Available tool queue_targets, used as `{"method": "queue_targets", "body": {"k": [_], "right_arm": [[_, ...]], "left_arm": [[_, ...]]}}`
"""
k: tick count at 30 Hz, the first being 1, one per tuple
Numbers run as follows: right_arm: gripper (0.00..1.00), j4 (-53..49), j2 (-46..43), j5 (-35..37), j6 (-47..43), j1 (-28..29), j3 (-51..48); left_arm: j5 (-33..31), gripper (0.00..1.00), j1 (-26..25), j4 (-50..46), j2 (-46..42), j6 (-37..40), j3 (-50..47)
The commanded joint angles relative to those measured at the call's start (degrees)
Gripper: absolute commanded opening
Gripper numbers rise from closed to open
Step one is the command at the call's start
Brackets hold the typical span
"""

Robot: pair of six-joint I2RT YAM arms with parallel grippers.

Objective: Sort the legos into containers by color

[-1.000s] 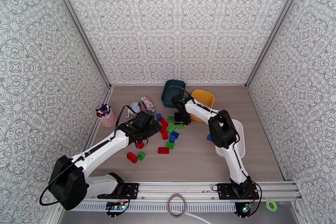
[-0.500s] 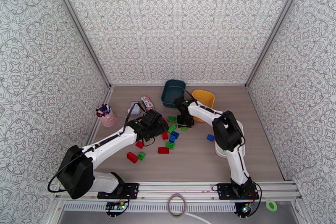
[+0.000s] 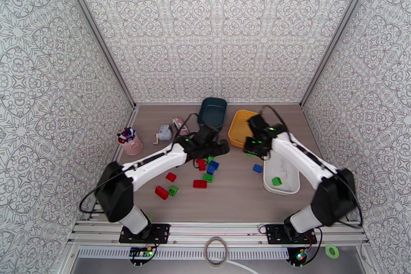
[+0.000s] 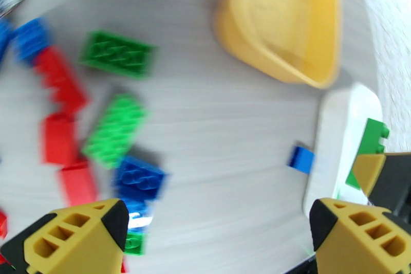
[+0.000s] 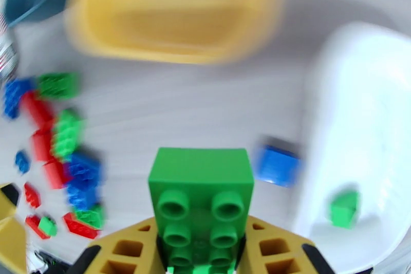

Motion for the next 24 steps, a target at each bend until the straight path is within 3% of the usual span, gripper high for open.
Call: {"method": "queue_targets", "body": {"k": [1,5,11,24], "right_arm": [[0.29,-0.77,-6.45,-1.42,1.27,-7.30,-7.67],[0.30,0.04,-10.46,-4.85,0.24,-14.54,-15.07],[0.29,2.54,-9.84,-6.91,-0.10,-17.64,-19.90],[0.57,2.37,-9.99,-7.00,-1.81,-17.73,-18.77]], "left_arm": [[3.84,0.98,-3.78,-1.25,4.98,6.89,7.07],[3.53,0.98,-8.21,-7.17,11.71,12.09,16.06],[2.59,0.97,-11.06,-11.91,16.37,14.44,22.79],[-3.64,0.97,-7.85,-8.30,6.47,6.05,9.63]]}}
